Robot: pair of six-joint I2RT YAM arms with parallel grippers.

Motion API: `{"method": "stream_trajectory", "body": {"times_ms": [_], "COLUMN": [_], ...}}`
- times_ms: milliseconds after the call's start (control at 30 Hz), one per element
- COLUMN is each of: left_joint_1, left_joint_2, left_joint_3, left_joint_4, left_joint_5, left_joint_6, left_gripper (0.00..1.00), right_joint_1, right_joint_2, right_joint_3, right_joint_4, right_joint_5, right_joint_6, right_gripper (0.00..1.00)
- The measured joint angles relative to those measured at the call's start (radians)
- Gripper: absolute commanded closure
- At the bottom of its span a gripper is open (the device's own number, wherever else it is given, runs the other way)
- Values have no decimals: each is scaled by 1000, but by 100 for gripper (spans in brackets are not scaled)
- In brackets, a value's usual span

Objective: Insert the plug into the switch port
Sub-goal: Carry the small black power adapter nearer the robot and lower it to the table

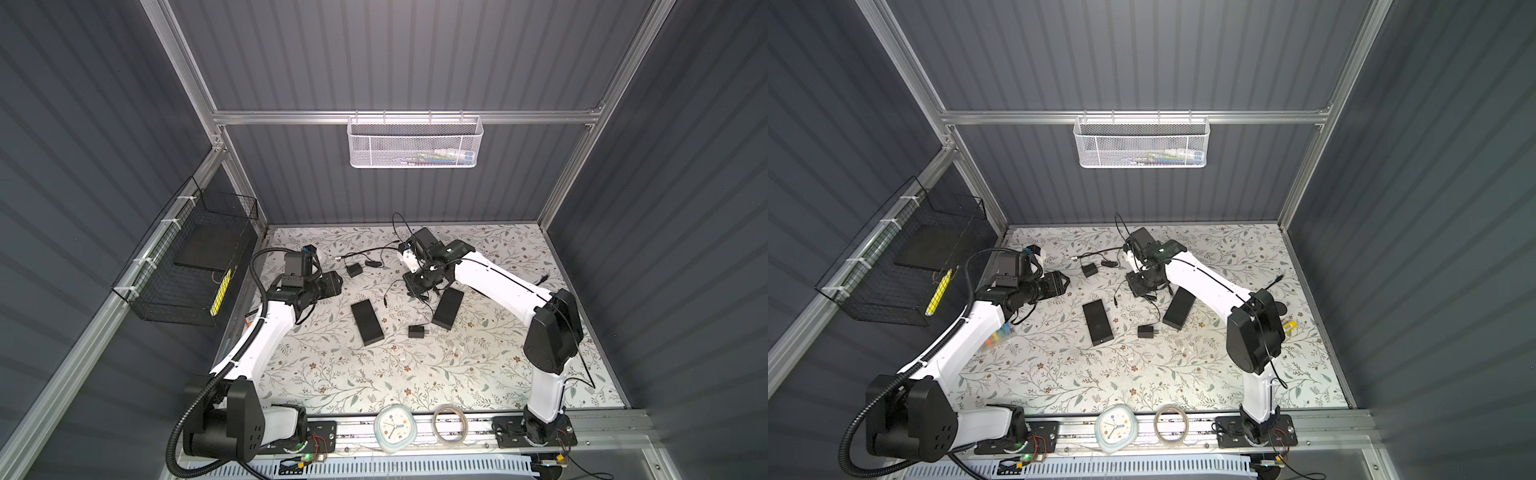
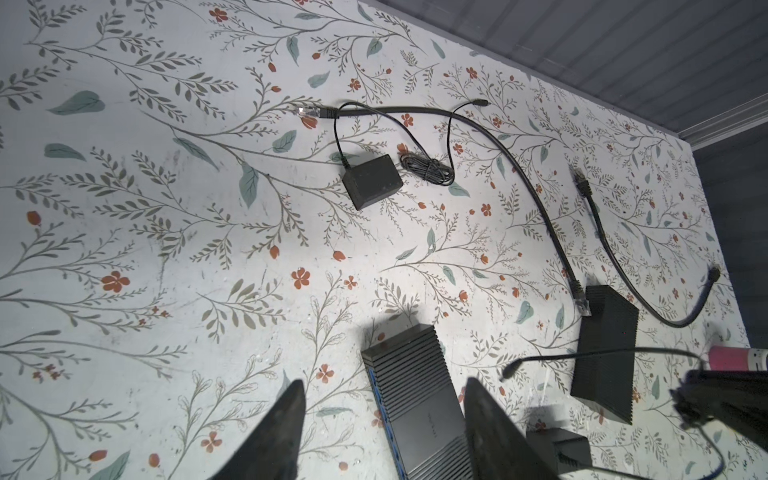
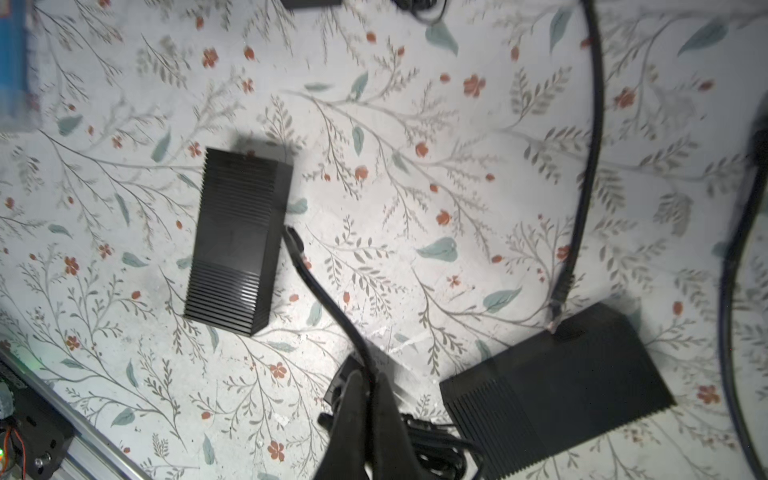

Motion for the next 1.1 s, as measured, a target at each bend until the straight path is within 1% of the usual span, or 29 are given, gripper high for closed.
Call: {"method": "stream_trajectory", "body": {"times_ms": [133,233,267,300,333,400,433,567,700,767,900,1033,1100], "left_joint_1": [0,0,0,0,0,0,0,0,0,0,0,0,0], "left_joint_2": [26,53,60,65,69,72,72,75,80,82,84,84,84], "left_joint_3": [0,0,0,0,0,0,0,0,-1,-1,-2,-3,-3], "left_joint_4": [12,14,15,16,18,24,29,40,53,59,59,58,58], "left_joint_5": [16,29,32,37,42,47,50,56,66,72,77,79,78], "left_joint_6": [0,-4,-5,-8,-11,-15,-19,-24,-29,-34,-37,-36,-36], "left_gripper": [39,39,39,39,40,39,40,39,40,40,40,40,40], "right_joint_1": [-3,-11,-14,-16,-19,-23,-23,-19,1,26,80,102,110], "right_joint_2": [0,0,0,0,0,0,-1,-30,-106,-116,-52,44,57], "right_joint_3": [-87,-156,-172,-189,-199,-205,-205,-205,-199,-186,-174,-192,-215], "right_joint_4": [21,29,29,26,22,11,7,-12,-11,-5,28,52,57], "right_joint_5": [18,40,45,49,52,60,66,68,34,14,-17,-29,-31], "right_joint_6": [22,31,29,35,31,23,18,-11,-42,-54,-59,-50,-45], "right_gripper": [100,81,72,60,50,41,39,38,39,40,44,51,54]}}
